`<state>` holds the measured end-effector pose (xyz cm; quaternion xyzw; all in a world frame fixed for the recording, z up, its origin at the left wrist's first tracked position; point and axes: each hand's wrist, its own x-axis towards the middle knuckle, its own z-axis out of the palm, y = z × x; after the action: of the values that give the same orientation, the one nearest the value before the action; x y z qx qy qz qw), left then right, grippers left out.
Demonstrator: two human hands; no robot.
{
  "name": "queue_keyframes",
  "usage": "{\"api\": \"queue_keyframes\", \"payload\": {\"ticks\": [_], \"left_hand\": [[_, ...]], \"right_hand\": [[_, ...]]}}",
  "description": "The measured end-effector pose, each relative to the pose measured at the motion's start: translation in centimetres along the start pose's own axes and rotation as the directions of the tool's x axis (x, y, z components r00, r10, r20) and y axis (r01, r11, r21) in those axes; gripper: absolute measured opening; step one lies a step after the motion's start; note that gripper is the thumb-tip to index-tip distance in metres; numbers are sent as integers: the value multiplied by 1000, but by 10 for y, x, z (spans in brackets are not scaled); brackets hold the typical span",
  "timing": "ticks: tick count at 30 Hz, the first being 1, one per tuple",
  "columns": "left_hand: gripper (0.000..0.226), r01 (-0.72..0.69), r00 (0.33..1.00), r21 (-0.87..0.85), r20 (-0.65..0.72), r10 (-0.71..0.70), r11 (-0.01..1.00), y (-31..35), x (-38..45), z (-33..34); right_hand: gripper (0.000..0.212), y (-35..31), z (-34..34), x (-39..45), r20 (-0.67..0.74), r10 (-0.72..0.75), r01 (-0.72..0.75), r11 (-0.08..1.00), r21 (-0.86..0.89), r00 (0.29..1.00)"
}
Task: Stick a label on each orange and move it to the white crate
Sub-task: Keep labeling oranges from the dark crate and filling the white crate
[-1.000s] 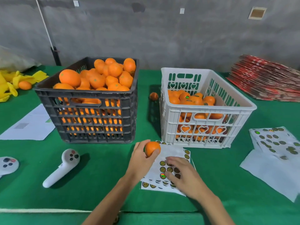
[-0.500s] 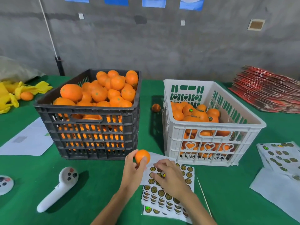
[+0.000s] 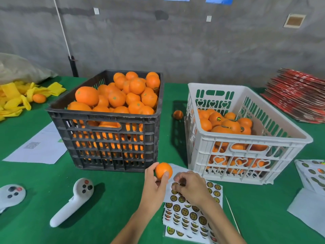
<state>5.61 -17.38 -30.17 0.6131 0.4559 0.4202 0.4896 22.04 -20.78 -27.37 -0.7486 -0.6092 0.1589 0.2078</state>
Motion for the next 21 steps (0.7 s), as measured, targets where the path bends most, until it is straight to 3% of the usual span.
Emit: {"api": "queue_keyframes", "payload": {"ticks": [2, 5, 8, 13, 15, 19, 21], "left_hand": [[50, -10, 1000, -10, -1, 10, 1000, -1, -1, 0], [54, -17, 1000, -17, -11, 17, 1000, -3, 1, 0], [57, -12, 1000, -28, -18, 11, 1000, -6, 2, 0], [53, -25, 1000, -28, -10, 25, 999, -8, 3, 1], [50, -34, 999, -26, -11, 34, 999, -9, 2, 1], [49, -41, 999, -27, 0, 41, 999, -11, 4, 0], [49, -47, 999, -14, 9, 47, 999, -12, 4, 1]], "right_hand": [[33, 0, 1, 0, 8, 3, -2, 997, -71, 1000], [35, 5, -1, -4, -19, -12, 12, 1000, 20, 1000], [29, 4, -4, -5, -40, -13, 16, 995, 98, 999], [16, -1, -1, -7, -87, -5, 12, 996, 87, 996], [15, -1, -2, -8, -95, -48, 50, 998, 22, 994], [25, -7, -2, -13, -125, -227, 186, 944, -273, 966], [26, -9, -2, -14, -114, -254, 206, 924, -321, 960]]}}
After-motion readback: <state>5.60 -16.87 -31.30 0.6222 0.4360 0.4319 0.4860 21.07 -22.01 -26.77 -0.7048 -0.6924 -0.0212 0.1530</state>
